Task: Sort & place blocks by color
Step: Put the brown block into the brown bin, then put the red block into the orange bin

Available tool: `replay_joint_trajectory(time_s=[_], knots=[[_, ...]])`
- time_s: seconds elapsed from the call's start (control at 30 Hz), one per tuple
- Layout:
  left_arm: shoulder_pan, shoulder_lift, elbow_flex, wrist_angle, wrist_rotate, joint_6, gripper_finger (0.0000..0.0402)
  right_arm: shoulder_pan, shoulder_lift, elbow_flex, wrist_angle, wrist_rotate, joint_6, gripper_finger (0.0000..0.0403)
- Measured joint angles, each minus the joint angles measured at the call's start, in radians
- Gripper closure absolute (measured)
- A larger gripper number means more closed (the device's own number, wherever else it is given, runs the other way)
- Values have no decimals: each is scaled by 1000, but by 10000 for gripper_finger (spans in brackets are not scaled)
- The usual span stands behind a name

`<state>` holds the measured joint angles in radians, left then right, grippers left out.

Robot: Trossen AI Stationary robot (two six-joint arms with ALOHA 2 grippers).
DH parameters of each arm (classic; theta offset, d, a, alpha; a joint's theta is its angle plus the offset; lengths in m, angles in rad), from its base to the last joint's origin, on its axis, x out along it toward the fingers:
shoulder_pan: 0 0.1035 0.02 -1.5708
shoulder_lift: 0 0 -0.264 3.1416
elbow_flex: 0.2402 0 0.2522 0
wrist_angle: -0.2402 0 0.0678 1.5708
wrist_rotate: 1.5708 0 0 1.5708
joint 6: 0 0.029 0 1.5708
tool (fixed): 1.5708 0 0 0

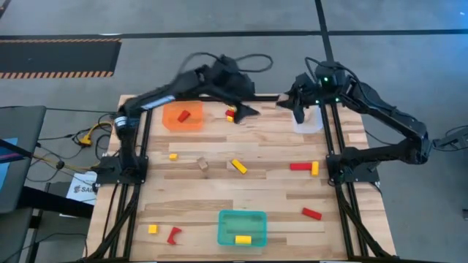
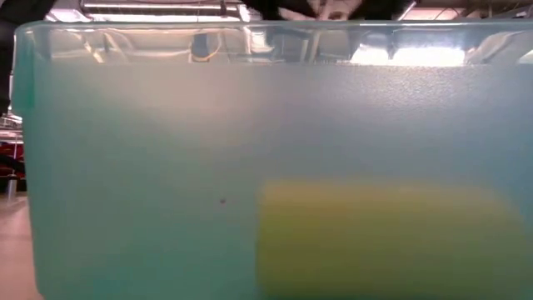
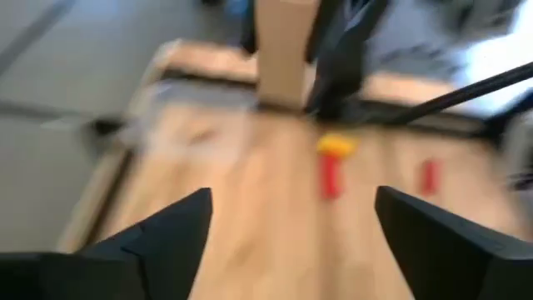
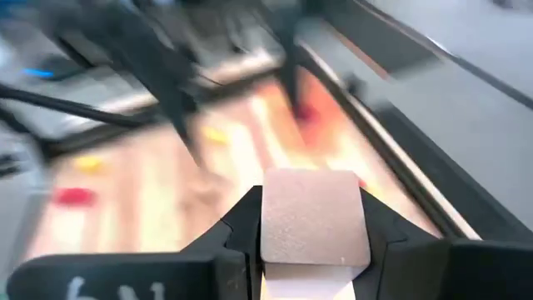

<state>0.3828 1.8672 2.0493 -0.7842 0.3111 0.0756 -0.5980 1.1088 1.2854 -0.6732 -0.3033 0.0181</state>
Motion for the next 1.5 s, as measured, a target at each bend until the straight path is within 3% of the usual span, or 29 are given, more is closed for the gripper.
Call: replay_joint_trajectory(time_s=[0.13,0.3,0.4,0.67,0.83,0.93,1.1,1.23,1.4,1.5], knots=[[22,-124,-26,-213,-210,46,54,-106,43,0,-165,146,-23,280],[35,-332,-177,-250,-315,15,70,-243,202,0,-255,183,-15,280],[38,-488,-365,-195,-350,-45,84,-300,316,0,-267,218,16,280],[32,-892,-967,138,-360,-338,110,-410,559,0,-353,333,87,280],[0,-1046,-1202,281,-347,-494,120,-426,625,0,-354,407,122,280],[-20,-1096,-1268,319,-353,-554,124,-426,638,0,-367,407,108,260],[-42,-1126,-1285,342,-355,-571,127,-427,630,0,-381,408,108,131],[-43,-1129,-1285,349,-361,-559,127,-432,603,2,-387,410,113,61],[-43,-1129,-1285,349,-361,-531,127,-430,567,56,-447,400,143,34],[-43,-1129,-1285,349,-361,-516,127,-400,528,90,-486,331,142,35]])
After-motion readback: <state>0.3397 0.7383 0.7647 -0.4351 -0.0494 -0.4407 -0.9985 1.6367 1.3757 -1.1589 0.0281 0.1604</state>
